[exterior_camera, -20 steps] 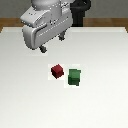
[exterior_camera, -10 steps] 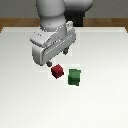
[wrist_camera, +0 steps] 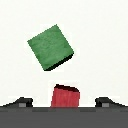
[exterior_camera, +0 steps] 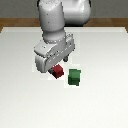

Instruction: Place the red cube on top of the green cube.

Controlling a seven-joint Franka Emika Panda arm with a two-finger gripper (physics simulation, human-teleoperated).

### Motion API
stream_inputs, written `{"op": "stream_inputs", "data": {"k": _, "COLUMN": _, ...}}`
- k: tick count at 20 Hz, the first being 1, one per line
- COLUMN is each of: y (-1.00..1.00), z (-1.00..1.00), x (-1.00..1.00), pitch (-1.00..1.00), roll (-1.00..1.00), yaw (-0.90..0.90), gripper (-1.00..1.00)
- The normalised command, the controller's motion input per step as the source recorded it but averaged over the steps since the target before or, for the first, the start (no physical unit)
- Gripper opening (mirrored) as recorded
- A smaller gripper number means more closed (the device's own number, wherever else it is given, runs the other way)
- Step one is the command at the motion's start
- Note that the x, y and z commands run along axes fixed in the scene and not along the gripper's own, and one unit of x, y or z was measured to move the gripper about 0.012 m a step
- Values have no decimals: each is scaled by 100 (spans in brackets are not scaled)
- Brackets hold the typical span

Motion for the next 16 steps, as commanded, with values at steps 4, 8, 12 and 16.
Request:
{"op": "stream_inputs", "data": {"k": 4, "y": 0, "z": -75, "x": 0, "pitch": 0, "roll": 0, "yaw": 0, "gripper": 100}}
{"op": "stream_inputs", "data": {"k": 8, "y": 0, "z": -25, "x": 0, "pitch": 0, "roll": 0, "yaw": 0, "gripper": -100}}
{"op": "stream_inputs", "data": {"k": 12, "y": 0, "z": 0, "x": 0, "pitch": 0, "roll": 0, "yaw": 0, "gripper": -100}}
{"op": "stream_inputs", "data": {"k": 16, "y": 0, "z": 25, "x": 0, "pitch": 0, "roll": 0, "yaw": 0, "gripper": -100}}
